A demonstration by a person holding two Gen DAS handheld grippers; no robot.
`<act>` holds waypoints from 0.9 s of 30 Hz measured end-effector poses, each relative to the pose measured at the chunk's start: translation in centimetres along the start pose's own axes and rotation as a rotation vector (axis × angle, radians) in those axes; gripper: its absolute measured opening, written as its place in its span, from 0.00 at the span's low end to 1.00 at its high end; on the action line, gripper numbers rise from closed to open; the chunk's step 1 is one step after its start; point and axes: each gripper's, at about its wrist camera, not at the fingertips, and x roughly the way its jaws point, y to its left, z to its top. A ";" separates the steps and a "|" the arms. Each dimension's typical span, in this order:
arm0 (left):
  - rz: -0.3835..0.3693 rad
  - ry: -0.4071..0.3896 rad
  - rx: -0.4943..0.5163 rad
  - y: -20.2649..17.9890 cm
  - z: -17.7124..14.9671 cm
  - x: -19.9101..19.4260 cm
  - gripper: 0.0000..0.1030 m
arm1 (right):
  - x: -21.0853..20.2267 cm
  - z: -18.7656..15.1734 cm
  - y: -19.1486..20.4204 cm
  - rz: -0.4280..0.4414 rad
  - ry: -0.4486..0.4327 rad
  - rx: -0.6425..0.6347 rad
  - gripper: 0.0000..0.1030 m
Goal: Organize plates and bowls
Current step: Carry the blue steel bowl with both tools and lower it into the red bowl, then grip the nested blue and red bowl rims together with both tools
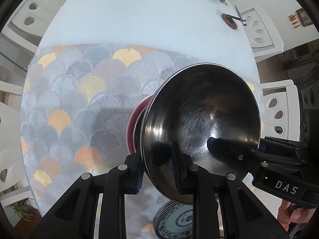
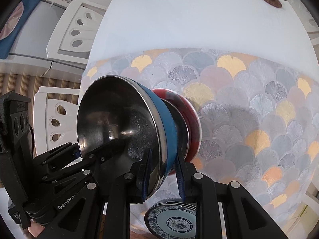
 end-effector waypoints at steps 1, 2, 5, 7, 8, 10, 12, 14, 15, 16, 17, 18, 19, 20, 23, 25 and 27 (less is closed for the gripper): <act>-0.003 0.007 -0.002 0.1 0.0 0.2 0.20 | 0.1 0.0 -0.1 0.001 0.002 0.002 0.22; -0.004 0.010 -0.004 0.1 0.1 0.3 0.20 | 0.2 0.1 -0.2 0.002 0.006 0.003 0.22; -0.003 0.012 -0.003 0.3 0.2 0.5 0.20 | 0.7 0.1 -0.4 0.002 0.016 0.007 0.22; -0.002 0.015 -0.007 0.5 0.2 0.6 0.20 | 0.8 0.2 -0.6 0.004 0.021 0.011 0.23; -0.001 0.018 -0.009 0.6 0.2 0.7 0.20 | 0.9 0.2 -0.7 0.004 0.022 0.012 0.23; 0.003 0.025 -0.012 0.8 0.1 1.0 0.20 | 1.0 0.2 -0.8 0.010 0.022 0.020 0.24; -0.002 0.026 -0.019 1.0 0.1 1.2 0.20 | 1.1 0.2 -0.8 0.009 0.027 0.021 0.24; -0.004 0.026 -0.025 1.3 0.1 1.2 0.20 | 1.3 0.2 -0.9 0.005 0.032 0.021 0.24; -0.005 0.024 -0.027 1.4 0.1 1.2 0.20 | 1.3 0.2 -1.0 0.006 0.033 0.023 0.24; -0.006 0.025 -0.028 1.4 0.2 1.2 0.22 | 1.3 0.2 -1.0 0.007 0.032 0.026 0.24; -0.005 0.025 -0.028 1.5 0.2 1.2 0.22 | 1.3 0.3 -1.1 0.008 0.032 0.028 0.24; -0.002 0.026 -0.026 1.5 0.2 1.1 0.22 | 1.2 0.3 -1.2 0.008 0.033 0.030 0.24; 0.001 0.022 -0.023 1.5 0.1 0.9 0.22 | 1.2 0.2 -1.2 0.009 0.033 0.031 0.24; -0.002 0.014 -0.024 1.6 0.1 0.7 0.22 | 1.0 0.2 -1.3 0.011 0.031 0.031 0.24; -0.021 -0.020 -0.040 2.4 0.3 -0.2 0.36 | 0.3 0.3 -1.7 0.025 0.014 0.034 0.28; -0.008 -0.024 -0.048 3.1 0.5 0.0 0.37 | -0.3 0.5 -2.1 0.025 -0.005 0.038 0.58; -0.007 -0.003 -0.067 3.7 0.6 0.8 0.37 | -0.3 0.7 -2.6 -0.007 -0.028 0.035 0.78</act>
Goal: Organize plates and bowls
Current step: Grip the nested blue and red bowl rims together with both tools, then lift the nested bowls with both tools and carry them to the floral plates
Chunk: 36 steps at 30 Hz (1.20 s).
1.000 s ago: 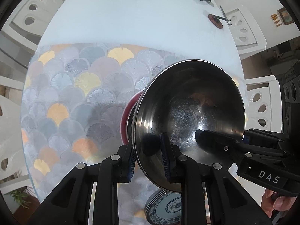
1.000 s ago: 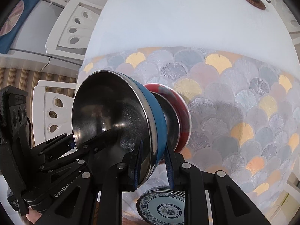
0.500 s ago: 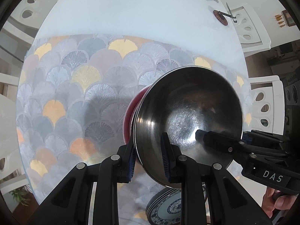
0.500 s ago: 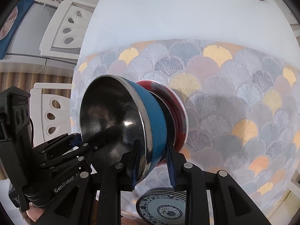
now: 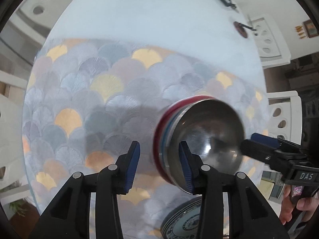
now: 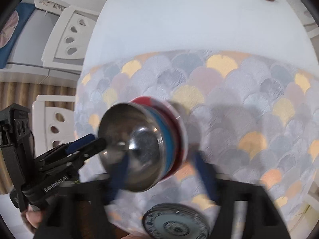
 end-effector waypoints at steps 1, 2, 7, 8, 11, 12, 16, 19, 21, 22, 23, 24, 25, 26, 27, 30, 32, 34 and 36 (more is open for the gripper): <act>-0.015 0.013 -0.009 0.3 0.0 0.6 0.37 | 0.2 0.1 -0.2 -0.006 -0.004 0.004 0.78; -0.032 0.026 -0.017 0.6 0.0 1.1 0.37 | 0.6 0.2 -0.5 0.004 0.003 0.010 0.78; -0.115 0.085 -0.063 1.3 -0.3 4.2 0.37 | 4.3 0.9 -1.9 0.073 0.030 0.048 0.78; -0.118 0.090 -0.065 1.3 -0.4 4.6 0.38 | 5.1 0.9 -2.1 0.074 0.041 0.055 0.78; -0.164 0.092 -0.070 1.2 -0.4 5.3 0.38 | 7.0 0.9 -2.6 0.097 0.053 0.075 0.76; -0.165 0.089 -0.064 1.1 -0.3 5.3 0.39 | 7.3 0.8 -2.7 0.102 0.050 0.079 0.73; -0.174 0.072 -0.045 0.5 -0.2 5.5 0.39 | 7.9 0.8 -3.1 0.161 0.017 0.093 0.64; -0.168 0.066 -0.037 0.4 -0.2 5.5 0.39 | 7.9 0.6 -2.8 0.214 -0.003 0.087 0.52; -0.154 0.059 -0.036 0.2 -0.2 5.3 0.39 | 7.7 0.4 -2.3 0.189 -0.022 0.077 0.51; -0.143 0.055 -0.033 0.1 -0.3 5.3 0.38 | 7.5 0.3 -2.1 0.179 -0.034 0.086 0.50; -0.127 0.051 -0.023 -0.2 -0.3 5.2 0.39 | 7.3 0.2 -1.9 0.163 -0.048 0.097 0.49; -0.105 0.043 -0.007 -0.6 -0.4 5.0 0.39 | 7.2 0.2 -1.5 0.142 -0.055 0.087 0.48; -0.093 0.038 0.001 -0.8 -0.4 4.8 0.39 | 7.0 0.1 -1.2 0.119 -0.061 0.070 0.48; -0.082 0.033 0.006 -0.9 -0.4 4.6 0.39 | 6.7 0.1 -1.0 0.104 -0.063 0.055 0.47; -0.072 0.028 0.012 -1.0 -0.4 4.5 0.39 | 6.6 0.1 -0.9 0.101 -0.060 0.049 0.46; -0.057 0.015 0.014 -1.1 -0.5 3.8 0.39 | 6.4 0.3 -1.2 0.117 -0.056 0.064 0.44; -0.048 0.012 0.018 -1.2 -0.6 3.5 0.39 | 6.1 0.2 -1.1 0.112 -0.061 0.063 0.44; -0.038 0.005 0.020 -1.3 -0.8 3.0 0.39 | 5.7 0.1 -1.0 0.102 -0.059 0.054 0.44; -0.035 -0.005 0.023 -1.5 -1.1 2.5 0.38 | 5.3 -0.1 -0.7 0.104 -0.060 0.052 0.44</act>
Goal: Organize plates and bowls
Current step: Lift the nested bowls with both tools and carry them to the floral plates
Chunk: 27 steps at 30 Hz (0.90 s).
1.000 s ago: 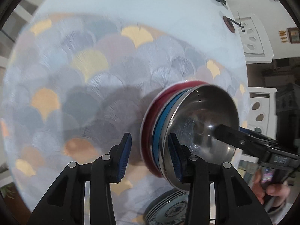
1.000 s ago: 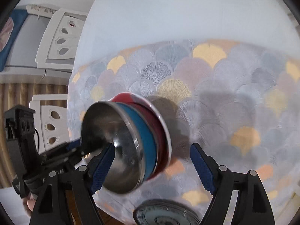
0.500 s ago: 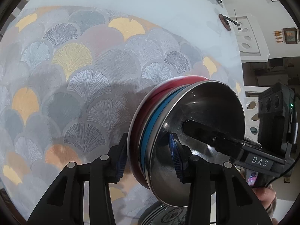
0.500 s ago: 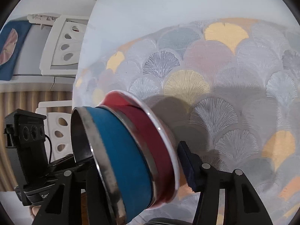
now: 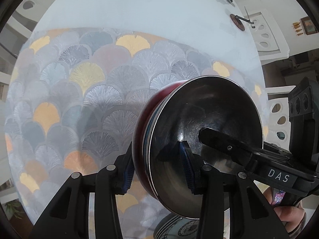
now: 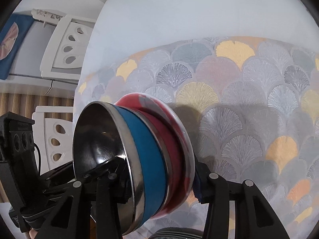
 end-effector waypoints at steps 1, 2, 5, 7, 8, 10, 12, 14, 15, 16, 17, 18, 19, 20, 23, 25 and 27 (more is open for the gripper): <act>0.002 -0.004 0.002 -0.2 -0.1 -0.3 0.38 | -0.1 -0.1 0.2 0.000 -0.002 -0.001 0.44; 0.004 -0.008 0.004 -0.3 -0.2 -0.6 0.39 | -0.5 -0.3 0.4 -0.002 -0.005 -0.006 0.44; 0.010 -0.020 0.007 -0.5 -0.6 -1.6 0.39 | -1.3 -0.6 0.9 -0.004 -0.010 -0.012 0.44; 0.014 -0.028 0.010 -0.8 -0.9 -2.3 0.39 | -1.9 -1.0 1.3 -0.001 -0.009 -0.015 0.44; 0.015 -0.030 0.011 -0.9 -1.1 -2.6 0.39 | -2.1 -1.2 1.5 0.000 -0.010 -0.015 0.44; 0.018 -0.032 0.014 -1.2 -1.3 -3.2 0.39 | -2.7 -1.6 1.8 0.001 -0.012 -0.011 0.44; 0.022 -0.034 0.020 -1.6 -1.7 -3.6 0.39 | -3.3 -2.2 2.0 0.003 -0.015 0.000 0.44; 0.026 -0.035 0.031 -1.9 -2.2 -4.1 0.39 | -3.8 -2.7 2.1 0.004 -0.018 0.010 0.44; 0.026 -0.035 0.034 -2.1 -2.3 -4.2 0.39 | -4.0 -2.9 2.1 0.005 -0.019 0.015 0.44; 0.025 -0.033 0.038 -2.2 -2.6 -4.4 0.39 | -4.3 -3.2 2.1 0.006 -0.020 0.021 0.44; 0.022 -0.033 0.042 -2.4 -3.0 -4.5 0.39 | -4.5 -3.5 2.1 0.004 -0.020 0.027 0.44; 0.021 -0.034 0.045 -2.5 -3.2 -4.7 0.39 | -4.7 -3.8 2.1 0.002 -0.021 0.031 0.44; 0.018 -0.035 0.051 -2.6 -3.5 -4.8 0.39 | -5.0 -4.2 2.1 -0.002 -0.024 0.036 0.44; 0.016 -0.037 0.056 -2.7 -3.8 -5.0 0.39 | -5.3 -4.6 2.2 -0.005 -0.029 0.039 0.44; 0.017 -0.039 0.082 -3.2 -4.7 -5.5 0.39 | -6.1 -5.8 2.2 -0.008 -0.045 0.053 0.44; 0.016 -0.040 0.101 -3.6 -5.3 -5.8 0.39 | -6.6 -6.8 2.1 -0.006 -0.055 0.069 0.44; 0.011 -0.036 0.120 -3.9 -6.0 -6.0 0.39 | -7.0 -7.7 2.0 -0.008 -0.065 0.084 0.44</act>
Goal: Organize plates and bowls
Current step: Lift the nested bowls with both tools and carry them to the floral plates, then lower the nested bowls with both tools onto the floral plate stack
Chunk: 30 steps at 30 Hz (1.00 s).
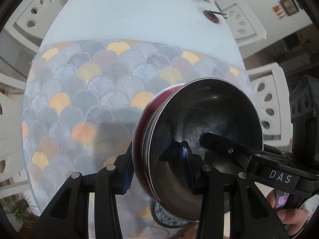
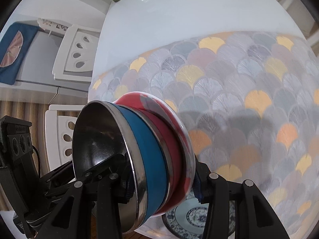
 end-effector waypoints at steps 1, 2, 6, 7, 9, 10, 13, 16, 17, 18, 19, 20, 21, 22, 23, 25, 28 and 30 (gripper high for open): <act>-0.004 0.005 0.013 -0.3 -0.4 -0.1 0.39 | -0.3 -0.5 -0.1 -0.003 -0.006 0.009 0.44; -0.006 0.007 0.020 -0.5 -0.7 -0.1 0.39 | -0.5 -1.0 -0.2 -0.005 -0.011 0.017 0.44; -0.010 0.019 0.045 -1.5 -2.2 -0.3 0.39 | -1.3 -3.0 -0.9 -0.012 -0.016 0.048 0.44; -0.013 0.023 0.047 -1.7 -2.6 -0.3 0.39 | -1.5 -3.5 -1.1 -0.014 -0.015 0.053 0.44; -0.013 0.030 0.048 -2.2 -3.4 -0.3 0.39 | -1.8 -4.3 -1.4 -0.019 -0.011 0.057 0.44; -0.011 0.036 0.049 -2.5 -3.8 -0.2 0.39 | -2.0 -4.7 -1.6 -0.020 -0.006 0.056 0.44; -0.009 0.058 0.035 -3.1 -5.2 0.1 0.39 | -2.2 -5.9 -2.3 -0.018 0.019 0.051 0.44; 0.001 0.072 0.012 -3.7 -6.7 0.5 0.39 | -2.1 -6.9 -3.0 -0.013 0.047 0.037 0.44; 0.004 0.078 0.006 -3.8 -7.2 0.7 0.39 | -1.9 -7.3 -3.4 -0.010 0.060 0.035 0.44; 0.007 0.084 0.002 -4.0 -7.8 0.9 0.39 | -1.8 -7.7 -3.8 -0.007 0.074 0.034 0.44; 0.009 0.092 -0.003 -4.2 -8.4 1.1 0.39 | -1.7 -8.1 -4.2 -0.004 0.084 0.034 0.44; 0.011 0.098 -0.008 -4.4 -9.0 1.3 0.39 | -1.6 -8.5 -4.6 0.000 0.097 0.033 0.44; 0.013 0.104 -0.012 -4.5 -9.5 1.5 0.39 | -1.4 -8.9 -5.0 0.002 0.110 0.032 0.44; 0.013 0.110 -0.019 -4.7 -10.2 1.8 0.39 | -1.3 -9.2 -5.3 0.000 0.120 0.029 0.44; 0.012 0.114 -0.027 -4.7 -10.7 2.0 0.39 | -1.1 -9.6 -5.5 -0.002 0.130 0.022 0.44; 0.008 0.127 -0.043 -4.7 -11.6 2.5 0.39 | -0.8 -10.2 -6.0 -0.004 0.148 0.014 0.44; 0.002 0.142 -0.071 -4.8 -13.0 3.3 0.39 | -0.2 -11.2 -6.7 -0.016 0.181 -0.003 0.44; 0.002 0.148 -0.083 -4.8 -13.5 3.6 0.39 | 0.2 -11.7 -7.0 -0.021 0.198 -0.014 0.44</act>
